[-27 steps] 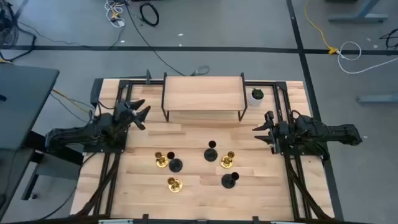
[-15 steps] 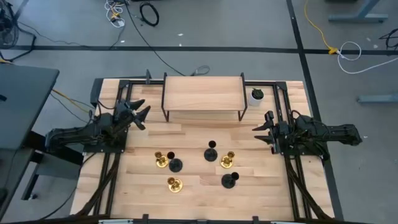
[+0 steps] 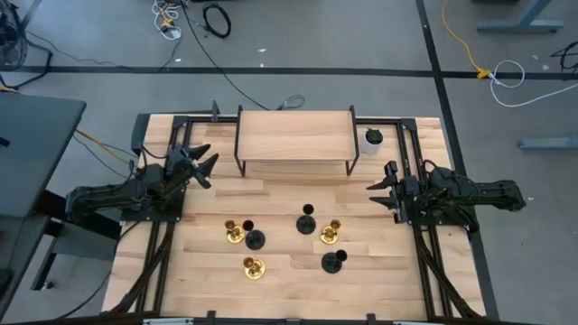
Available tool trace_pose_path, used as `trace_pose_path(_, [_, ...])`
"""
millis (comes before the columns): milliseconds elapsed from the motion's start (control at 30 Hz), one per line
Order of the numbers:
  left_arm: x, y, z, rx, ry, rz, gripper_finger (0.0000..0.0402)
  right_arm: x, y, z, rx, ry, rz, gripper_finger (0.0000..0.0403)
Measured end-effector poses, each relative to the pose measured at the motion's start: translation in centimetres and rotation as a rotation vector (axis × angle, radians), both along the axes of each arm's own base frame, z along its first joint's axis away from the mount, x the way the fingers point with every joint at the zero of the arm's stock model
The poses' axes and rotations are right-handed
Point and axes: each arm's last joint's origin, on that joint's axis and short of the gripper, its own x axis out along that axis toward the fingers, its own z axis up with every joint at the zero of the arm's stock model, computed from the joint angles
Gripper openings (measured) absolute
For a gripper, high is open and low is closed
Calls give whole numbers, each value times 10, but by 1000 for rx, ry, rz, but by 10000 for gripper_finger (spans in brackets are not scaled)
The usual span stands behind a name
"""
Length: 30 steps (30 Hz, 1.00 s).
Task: Pick & Place candle stick holders
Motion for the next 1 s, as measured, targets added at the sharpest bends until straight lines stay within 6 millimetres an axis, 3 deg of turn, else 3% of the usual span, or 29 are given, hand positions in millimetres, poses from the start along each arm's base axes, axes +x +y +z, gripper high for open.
trace_pose_path(1000, [0, 0, 0, 0, 0, 0, 245, 0, 0, 0, 0, 0, 0, 135])
